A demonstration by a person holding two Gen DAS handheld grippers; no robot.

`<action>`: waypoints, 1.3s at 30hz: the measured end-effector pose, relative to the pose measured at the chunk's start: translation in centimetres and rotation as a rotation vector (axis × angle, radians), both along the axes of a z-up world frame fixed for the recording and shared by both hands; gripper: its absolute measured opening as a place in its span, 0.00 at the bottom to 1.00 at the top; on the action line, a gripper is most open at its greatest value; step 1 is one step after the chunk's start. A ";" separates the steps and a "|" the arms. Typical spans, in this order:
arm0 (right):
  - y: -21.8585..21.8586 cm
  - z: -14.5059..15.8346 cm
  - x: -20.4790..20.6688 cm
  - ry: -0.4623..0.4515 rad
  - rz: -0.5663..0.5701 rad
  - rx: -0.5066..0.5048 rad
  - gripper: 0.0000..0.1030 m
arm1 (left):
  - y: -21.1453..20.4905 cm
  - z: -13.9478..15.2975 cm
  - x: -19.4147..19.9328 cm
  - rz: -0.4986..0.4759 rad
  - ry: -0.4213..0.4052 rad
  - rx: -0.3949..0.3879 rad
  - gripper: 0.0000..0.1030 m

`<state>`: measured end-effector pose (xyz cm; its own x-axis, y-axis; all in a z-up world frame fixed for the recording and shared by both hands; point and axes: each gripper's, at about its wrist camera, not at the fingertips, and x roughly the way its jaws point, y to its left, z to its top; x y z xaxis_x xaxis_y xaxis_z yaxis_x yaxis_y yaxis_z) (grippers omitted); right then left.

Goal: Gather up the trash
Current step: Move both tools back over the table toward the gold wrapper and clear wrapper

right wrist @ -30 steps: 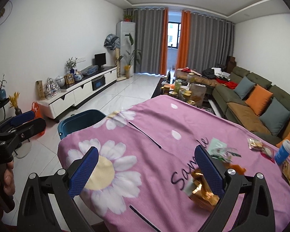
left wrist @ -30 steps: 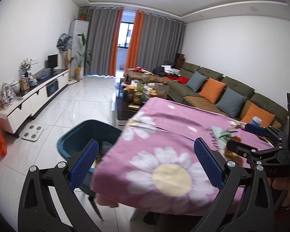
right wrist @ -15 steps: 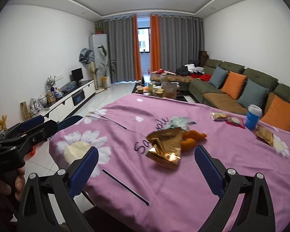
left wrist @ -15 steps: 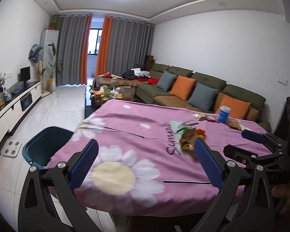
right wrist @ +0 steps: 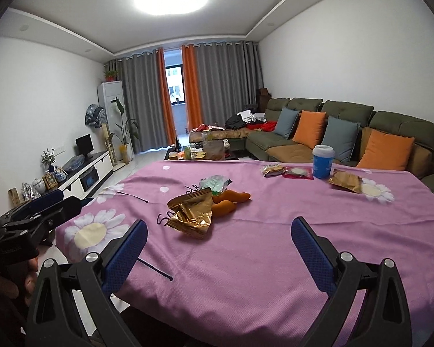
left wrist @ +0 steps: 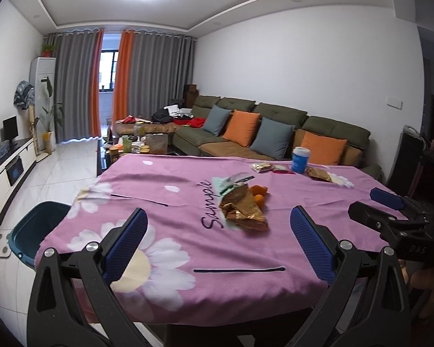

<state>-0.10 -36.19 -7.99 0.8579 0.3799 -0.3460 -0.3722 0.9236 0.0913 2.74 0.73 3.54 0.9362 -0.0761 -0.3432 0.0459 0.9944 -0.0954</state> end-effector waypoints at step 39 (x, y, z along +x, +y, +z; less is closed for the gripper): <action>-0.1 -0.3 1.6 -0.017 -0.056 -0.027 0.93 | 0.0 -1.8 4.5 -0.031 0.053 0.004 0.94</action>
